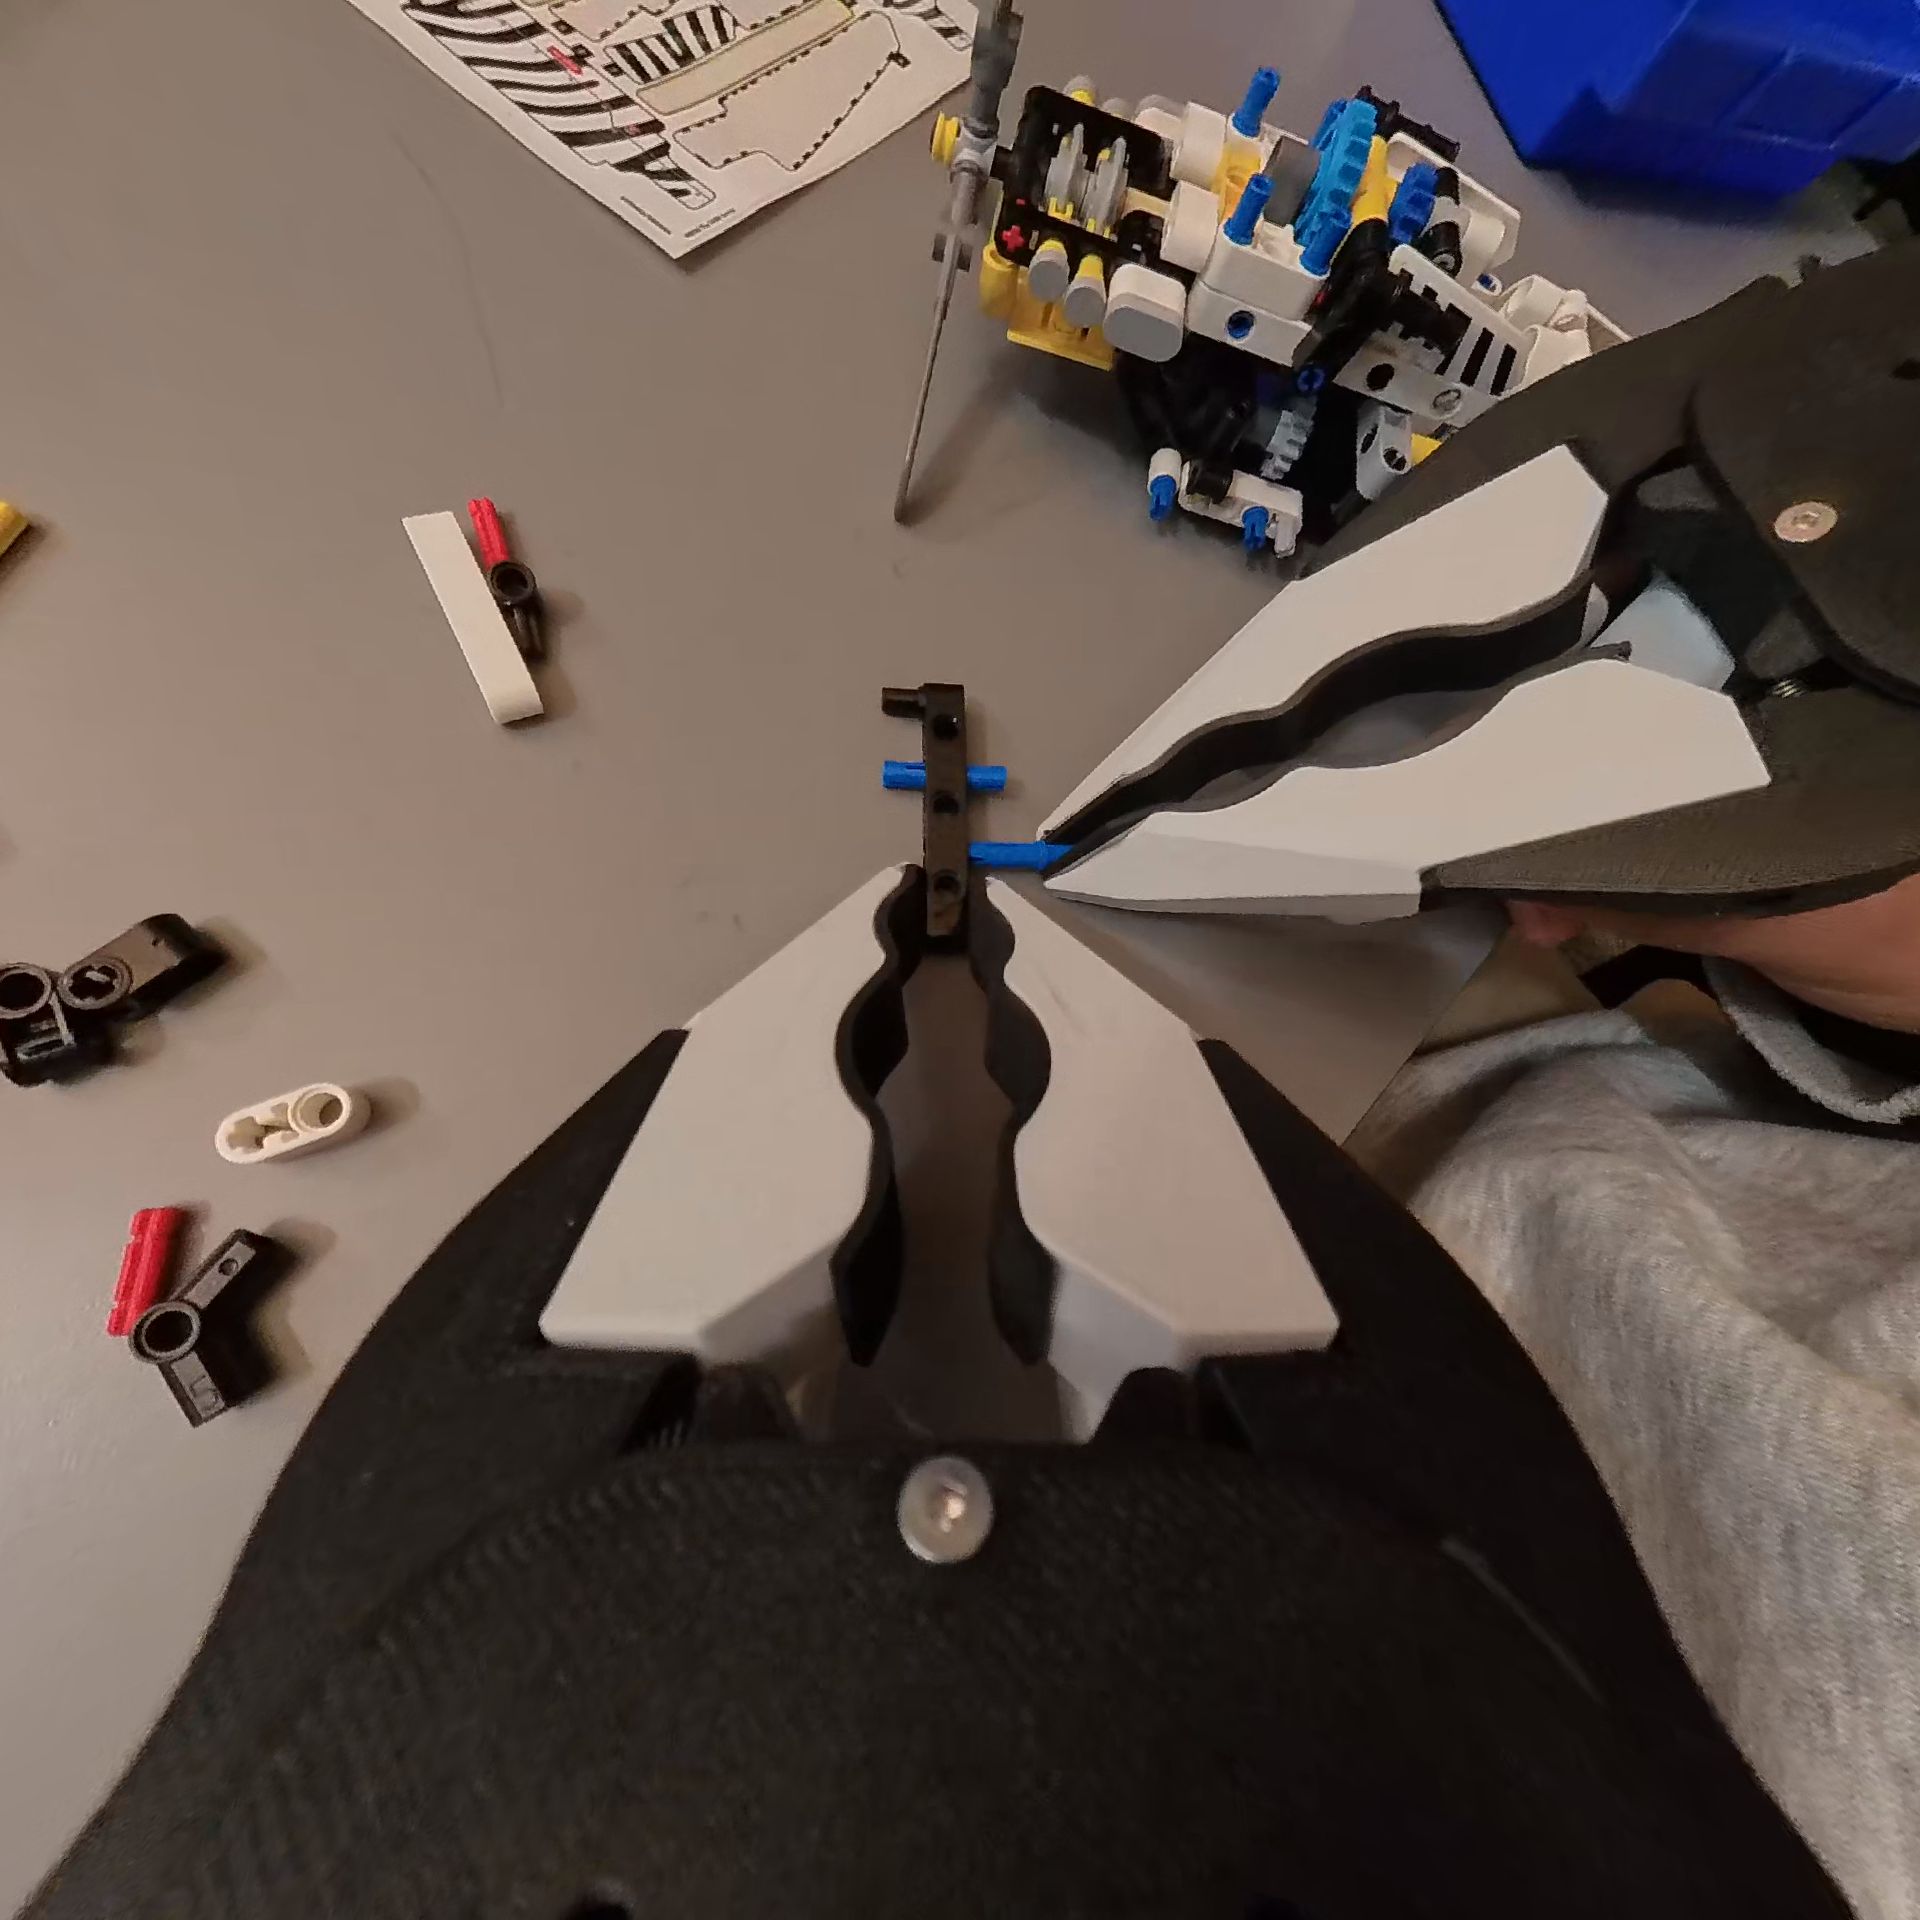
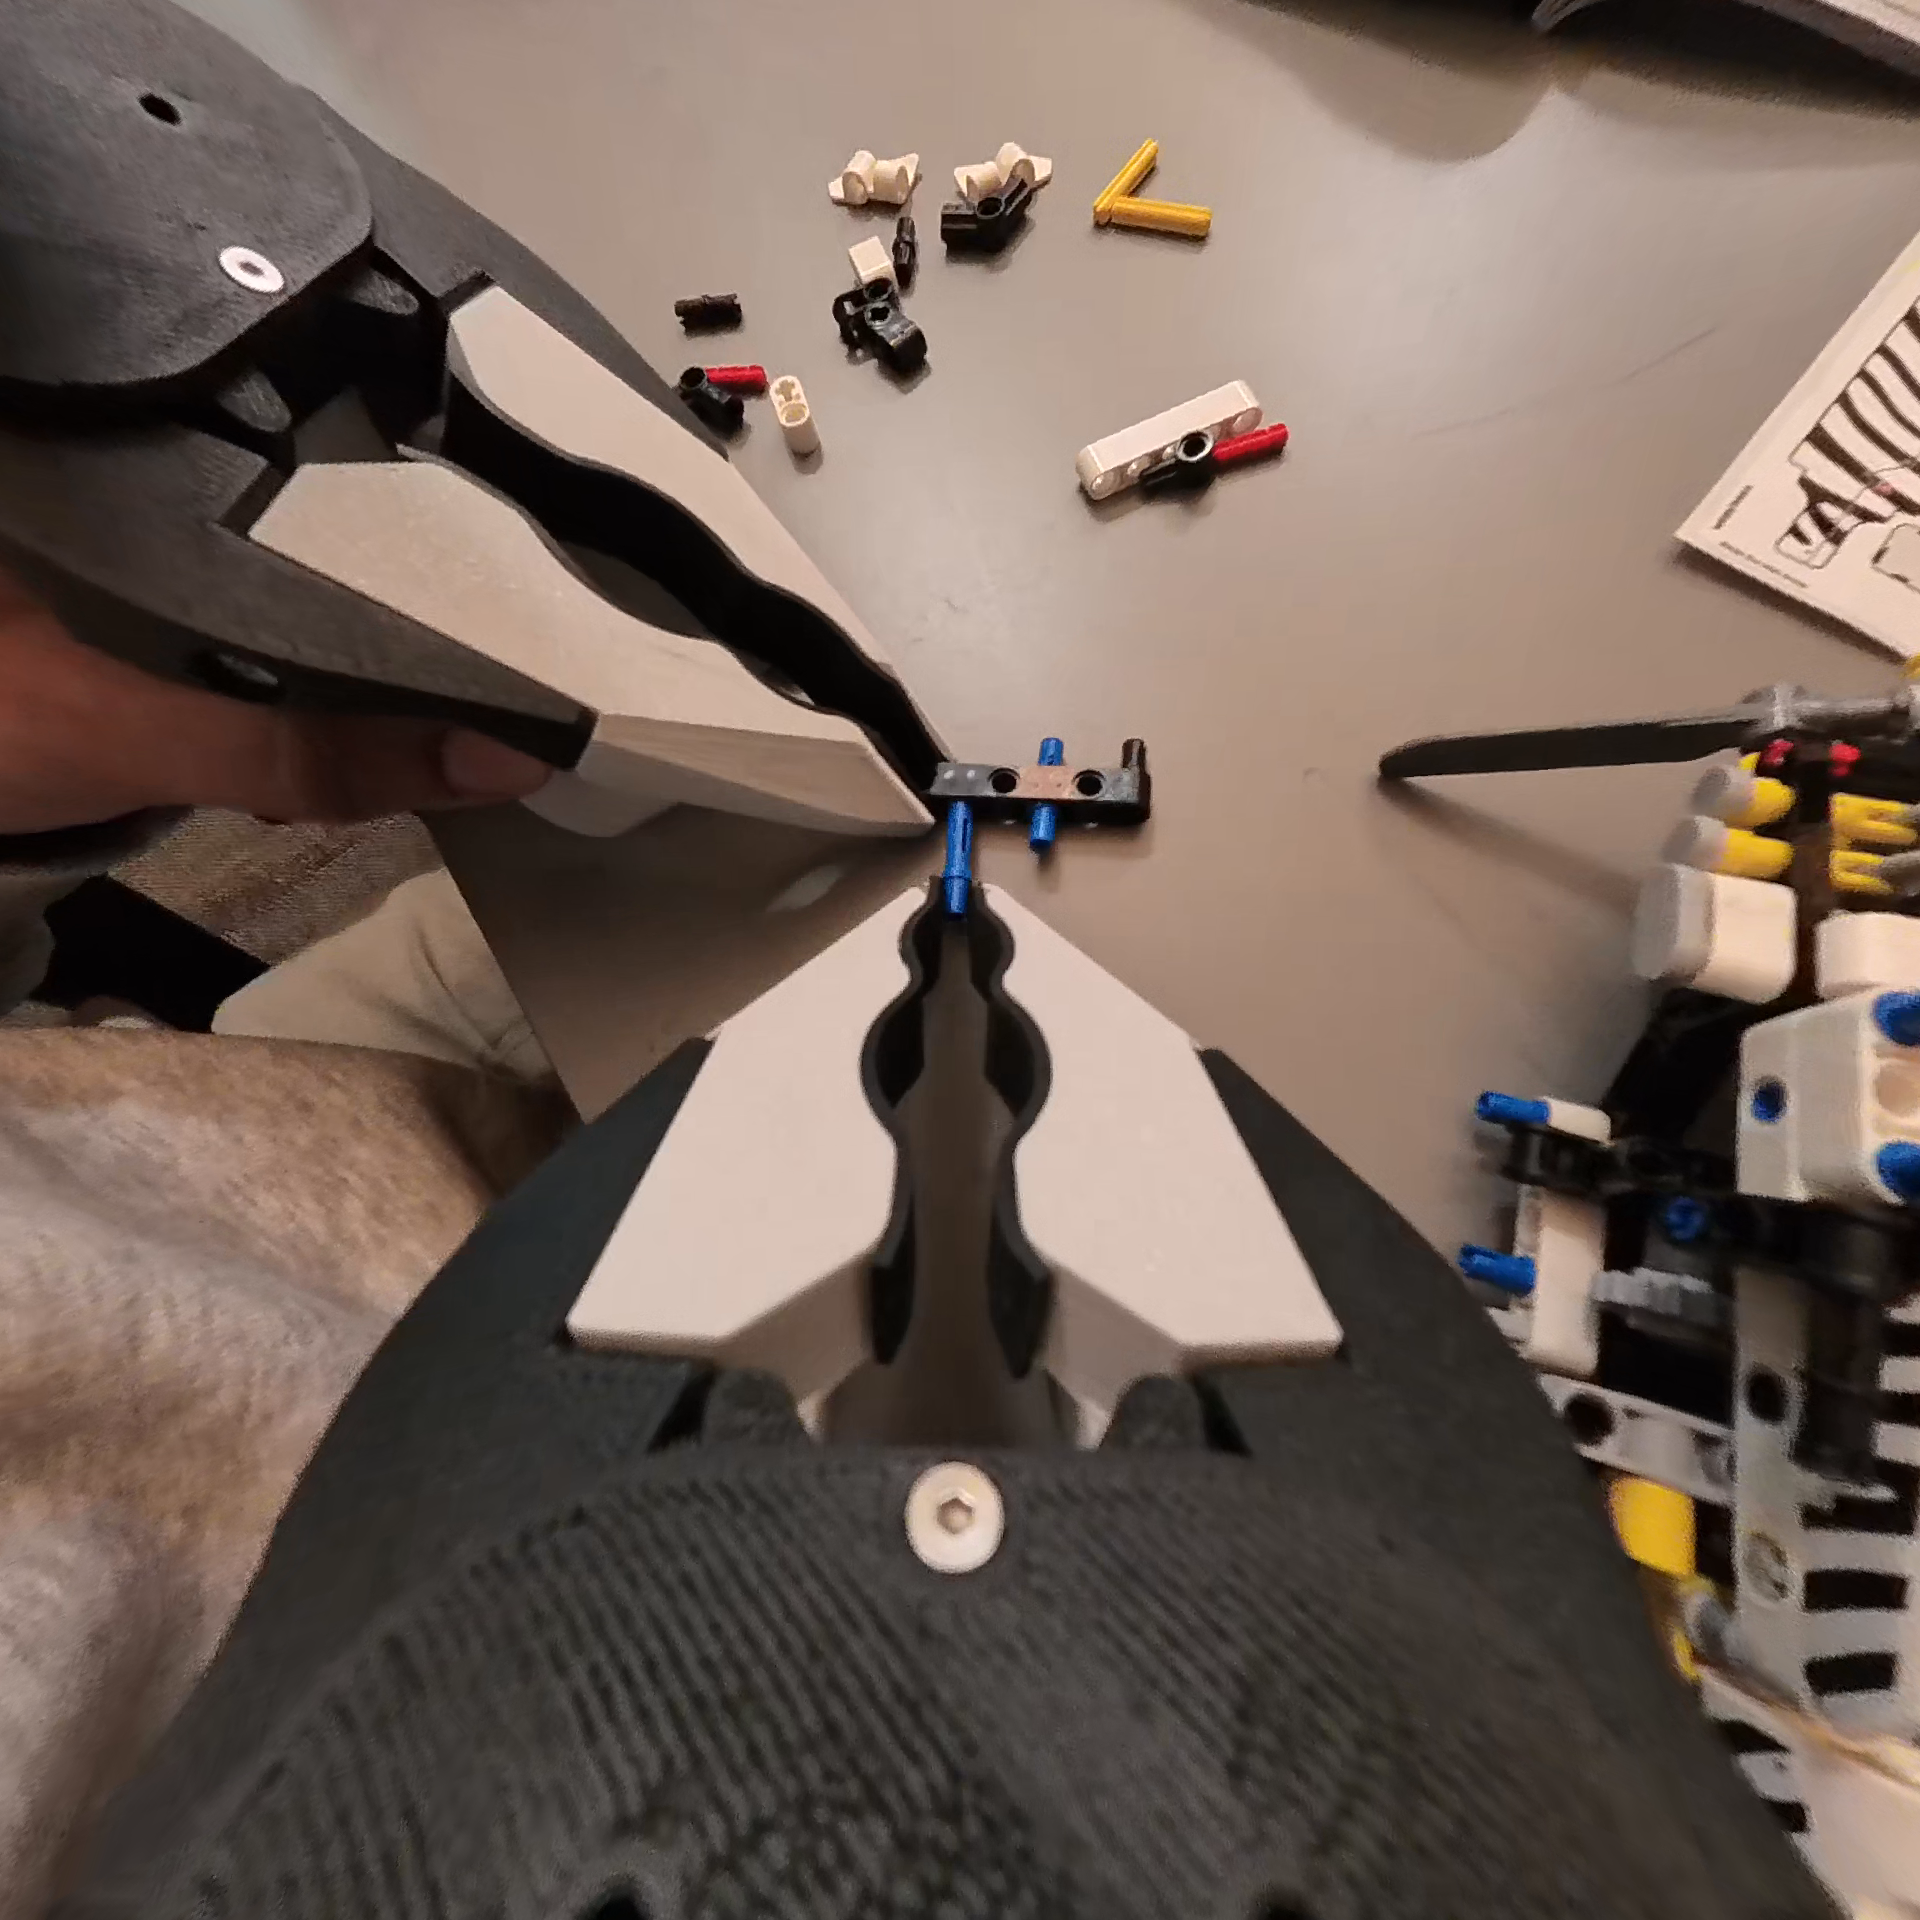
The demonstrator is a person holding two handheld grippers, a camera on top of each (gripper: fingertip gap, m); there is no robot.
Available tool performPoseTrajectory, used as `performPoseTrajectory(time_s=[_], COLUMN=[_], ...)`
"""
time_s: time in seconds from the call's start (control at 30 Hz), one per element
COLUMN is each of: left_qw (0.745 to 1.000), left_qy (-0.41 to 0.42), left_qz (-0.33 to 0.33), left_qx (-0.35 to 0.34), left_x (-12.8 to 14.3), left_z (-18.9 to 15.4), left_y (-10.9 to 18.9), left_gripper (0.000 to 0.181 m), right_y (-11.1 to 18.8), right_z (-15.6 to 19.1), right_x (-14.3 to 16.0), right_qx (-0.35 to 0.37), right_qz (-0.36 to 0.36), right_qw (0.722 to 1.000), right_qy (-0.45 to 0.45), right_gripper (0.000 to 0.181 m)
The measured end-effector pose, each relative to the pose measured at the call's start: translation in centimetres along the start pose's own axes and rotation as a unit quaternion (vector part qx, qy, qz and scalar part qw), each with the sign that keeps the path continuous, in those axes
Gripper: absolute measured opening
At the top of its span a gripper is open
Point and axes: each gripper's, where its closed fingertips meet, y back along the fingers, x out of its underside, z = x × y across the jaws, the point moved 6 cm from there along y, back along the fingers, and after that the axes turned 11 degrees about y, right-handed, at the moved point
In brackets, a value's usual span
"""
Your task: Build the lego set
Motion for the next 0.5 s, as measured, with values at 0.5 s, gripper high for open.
performPoseTrajectory(time_s=[0.5], left_qw=[0.995], left_qy=[-0.08], left_qz=[0.003], left_qx=[-0.061], left_x=[0.05], left_z=[-0.65], left_y=[-0.19], left_gripper=[0.007], right_y=[0.02], right_z=[-0.55], right_x=[-0.09], right_qx=[-0.044], right_qz=[0.008], right_qw=[0.997], right_qy=[-0.058], right_gripper=[0.001])
